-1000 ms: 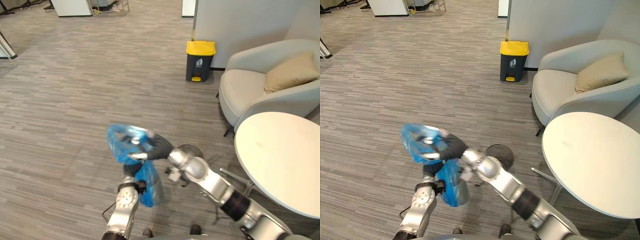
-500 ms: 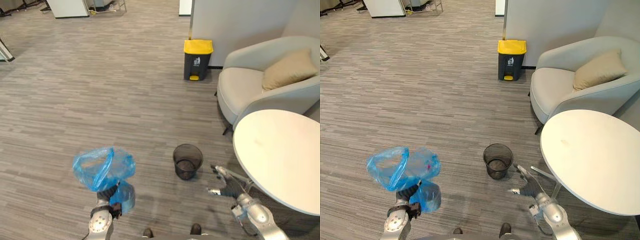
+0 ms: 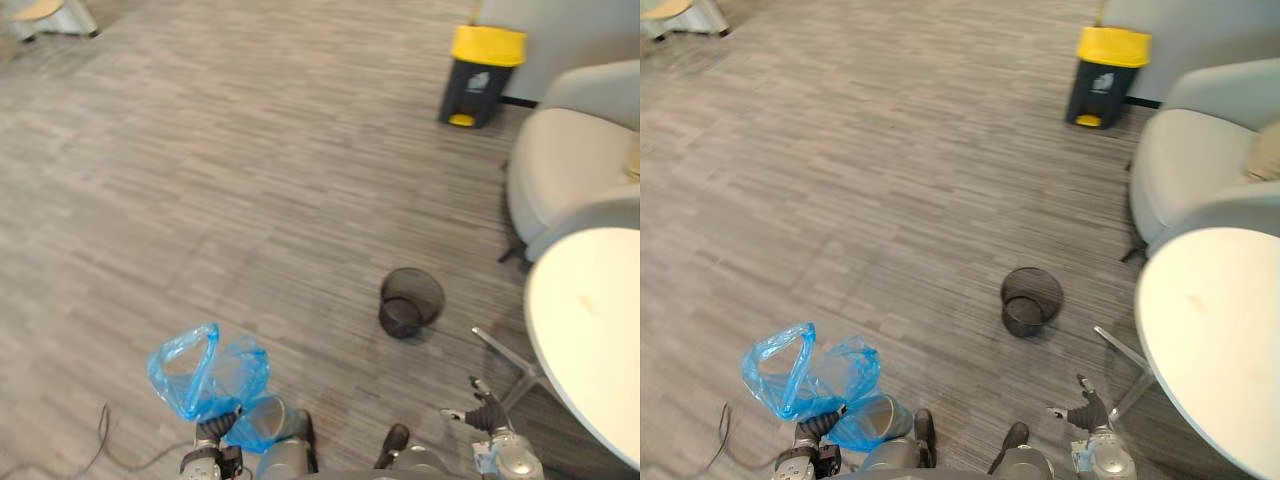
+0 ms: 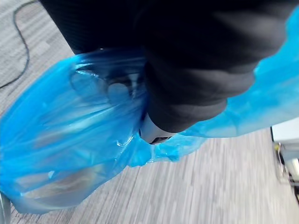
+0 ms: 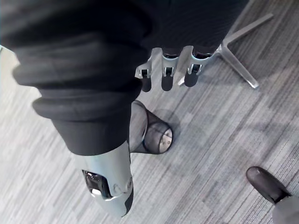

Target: Gather rubbish on tea table into small bin, then transfer packed bag to large trash can.

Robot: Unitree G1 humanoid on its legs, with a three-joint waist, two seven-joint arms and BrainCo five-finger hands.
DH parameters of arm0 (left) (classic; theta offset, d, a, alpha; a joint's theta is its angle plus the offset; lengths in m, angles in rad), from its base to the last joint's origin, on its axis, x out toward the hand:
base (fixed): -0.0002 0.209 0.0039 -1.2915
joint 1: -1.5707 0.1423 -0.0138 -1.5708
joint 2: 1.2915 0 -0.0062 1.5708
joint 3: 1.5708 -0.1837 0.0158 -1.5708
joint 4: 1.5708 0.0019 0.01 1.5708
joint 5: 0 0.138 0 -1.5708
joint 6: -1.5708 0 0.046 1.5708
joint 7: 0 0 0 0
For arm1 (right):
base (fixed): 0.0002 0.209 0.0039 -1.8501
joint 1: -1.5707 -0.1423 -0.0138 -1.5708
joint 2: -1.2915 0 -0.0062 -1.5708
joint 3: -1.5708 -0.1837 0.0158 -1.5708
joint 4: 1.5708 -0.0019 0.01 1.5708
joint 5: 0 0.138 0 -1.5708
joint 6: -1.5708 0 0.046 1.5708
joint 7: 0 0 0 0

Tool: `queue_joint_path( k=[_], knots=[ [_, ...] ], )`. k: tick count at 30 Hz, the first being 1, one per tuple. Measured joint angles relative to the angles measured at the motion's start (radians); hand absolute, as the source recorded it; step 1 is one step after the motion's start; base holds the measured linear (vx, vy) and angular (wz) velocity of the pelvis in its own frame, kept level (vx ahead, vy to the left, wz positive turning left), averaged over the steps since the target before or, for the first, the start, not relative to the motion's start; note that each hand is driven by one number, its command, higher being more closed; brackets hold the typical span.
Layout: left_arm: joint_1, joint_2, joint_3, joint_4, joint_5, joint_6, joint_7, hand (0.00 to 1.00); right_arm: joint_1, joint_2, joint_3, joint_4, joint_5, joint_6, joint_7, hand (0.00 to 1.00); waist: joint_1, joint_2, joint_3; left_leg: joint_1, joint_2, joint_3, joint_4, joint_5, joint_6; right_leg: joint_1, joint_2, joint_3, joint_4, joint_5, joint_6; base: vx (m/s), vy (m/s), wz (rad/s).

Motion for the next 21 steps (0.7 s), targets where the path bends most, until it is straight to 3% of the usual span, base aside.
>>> queue_joint_path(
  k=[1, 2, 3, 5, 6, 7, 9, 11, 13, 14, 16, 17, 18, 19, 20, 21],
  knots=[
    [0.001, 0.001, 0.011, 0.000, 0.000, 0.000, 0.000, 1.00, -0.009, 0.007, 0.003, -0.001, -0.005, 0.000, 0.000, 0.00, 0.003, -0.012, 0.008, -0.015, -0.007, -0.010, 0.055, -0.044, 0.005, -0.009, -0.043, -0.003, 0.079, -0.047, 0.017, 0.14, 0.132, 0.23],
    [0.001, 0.002, 0.011, 0.000, 0.000, 0.000, 0.001, 1.00, -0.010, 0.009, 0.003, -0.001, -0.006, 0.000, 0.000, 0.00, 0.003, -0.013, 0.009, -0.016, -0.008, -0.011, 0.065, -0.050, 0.007, -0.011, -0.050, -0.004, 0.092, -0.054, 0.018, 0.12, 0.122, 0.23],
    [0.007, 0.018, 0.011, -0.001, 0.001, 0.002, 0.000, 1.00, -0.019, 0.020, 0.015, -0.002, -0.007, 0.000, 0.000, 0.00, 0.002, -0.047, 0.025, -0.039, -0.021, -0.017, 0.162, -0.125, 0.012, -0.036, -0.126, 0.013, 0.244, -0.125, 0.033, 0.08, 0.076, 0.09],
    [0.010, 0.034, 0.003, -0.002, 0.002, 0.011, 0.002, 1.00, -0.031, 0.033, 0.020, -0.003, -0.007, 0.001, -0.001, 0.00, 0.000, -0.070, 0.046, -0.046, -0.028, -0.024, 0.246, -0.198, 0.018, -0.108, -0.192, 0.129, 0.448, -0.135, -0.006, 0.13, 0.063, 0.00],
    [0.010, 0.043, 0.002, -0.006, 0.003, 0.011, 0.003, 1.00, -0.035, 0.033, 0.041, -0.003, -0.007, 0.003, -0.001, 0.00, -0.003, -0.074, 0.060, -0.025, -0.028, -0.029, 0.268, -0.224, 0.028, -0.202, -0.207, 0.268, 0.617, -0.074, -0.069, 0.25, 0.091, 0.03],
    [0.007, 0.062, 0.001, -0.021, 0.003, 0.013, 0.007, 1.00, -0.039, 0.046, 0.051, 0.001, -0.007, 0.006, -0.001, 0.00, -0.007, -0.063, 0.083, 0.000, -0.019, -0.041, 0.268, -0.239, 0.033, -0.262, -0.184, 0.341, 0.686, -0.124, -0.018, 0.25, 0.061, 0.06],
    [-0.001, 0.077, -0.002, -0.037, 0.003, 0.012, 0.019, 1.00, -0.037, 0.065, 0.056, 0.001, -0.007, 0.013, -0.001, 0.00, -0.008, -0.077, 0.087, 0.033, -0.003, -0.046, 0.253, -0.263, 0.020, -0.318, -0.138, 0.342, 0.643, -0.171, -0.028, 0.26, -0.022, 0.05],
    [-0.018, 0.094, -0.002, -0.037, 0.003, 0.012, 0.024, 1.00, -0.047, 0.070, 0.057, 0.000, -0.007, 0.015, -0.003, 0.00, -0.018, -0.085, 0.091, 0.070, 0.001, -0.044, 0.225, -0.281, 0.005, -0.363, -0.105, 0.308, 0.505, -0.169, -0.022, 0.31, -0.060, 0.05],
    [-0.052, 0.090, 0.000, -0.036, 0.004, 0.012, 0.024, 1.00, -0.056, 0.069, 0.056, 0.001, -0.007, 0.019, -0.005, 0.00, -0.028, -0.079, 0.096, 0.127, 0.015, -0.043, 0.201, -0.304, -0.029, -0.416, -0.076, 0.257, 0.296, -0.090, -0.026, 0.41, -0.092, 0.14],
    [-0.059, 0.089, 0.000, -0.036, 0.005, 0.011, 0.025, 1.00, -0.055, 0.069, 0.056, 0.001, -0.007, 0.019, -0.005, 0.00, -0.029, -0.079, 0.096, 0.142, 0.020, -0.044, 0.198, -0.310, -0.046, -0.427, -0.072, 0.249, 0.263, -0.069, -0.031, 0.50, -0.146, 0.16],
    [-0.062, 0.088, -0.001, -0.032, 0.013, 0.011, 0.026, 1.00, -0.032, 0.064, 0.057, -0.002, -0.008, 0.021, -0.004, 0.00, -0.039, -0.071, 0.089, 0.226, 0.049, -0.051, 0.174, -0.361, -0.105, -0.442, -0.049, 0.262, 0.323, -0.023, -0.086, 0.64, -0.223, 0.31],
    [-0.049, 0.077, 0.001, -0.032, 0.014, 0.009, 0.025, 1.00, -0.020, 0.056, 0.058, 0.000, -0.009, 0.022, -0.002, 0.00, -0.055, -0.057, 0.060, 0.238, 0.090, -0.064, 0.241, -0.364, -0.126, -0.432, -0.018, 0.259, 0.383, -0.014, -0.107, 0.64, -0.221, 0.33],
    [-0.050, 0.071, 0.002, -0.031, 0.014, 0.009, 0.025, 1.00, -0.023, 0.050, 0.058, 0.001, -0.009, 0.024, 0.000, 0.00, -0.057, -0.040, 0.060, 0.208, 0.133, -0.061, 0.336, -0.349, -0.136, -0.423, 0.004, 0.253, 0.407, -0.042, -0.128, 0.71, -0.250, -0.08],
    [-0.050, 0.061, 0.003, -0.032, 0.015, 0.009, 0.025, 1.00, -0.034, 0.040, 0.059, -0.001, -0.015, 0.023, 0.001, 0.00, -0.043, -0.016, 0.064, 0.153, 0.198, -0.055, 0.503, -0.286, -0.115, -0.400, 0.045, 0.256, 0.404, -0.072, -0.153, 0.71, -0.288, -0.87],
    [-0.049, 0.049, 0.009, -0.024, 0.015, 0.010, 0.024, 1.00, -0.059, 0.026, 0.063, -0.003, -0.016, 0.023, 0.001, 0.00, -0.024, 0.006, 0.074, 0.044, 0.276, -0.068, 0.749, -0.119, -0.038, -0.337, 0.122, 0.286, 0.353, -0.098, -0.169, 0.72, -0.285, -1.05],
    [-0.051, 0.045, 0.010, -0.017, 0.014, 0.011, 0.024, 1.00, -0.070, 0.023, 0.061, 0.003, -0.016, 0.024, -0.001, 0.00, -0.018, 0.006, 0.080, 0.008, 0.281, -0.087, 0.830, -0.143, -0.041, -0.303, 0.146, 0.304, 0.324, -0.102, -0.174, 0.69, -0.228, -1.03]
  ],
)
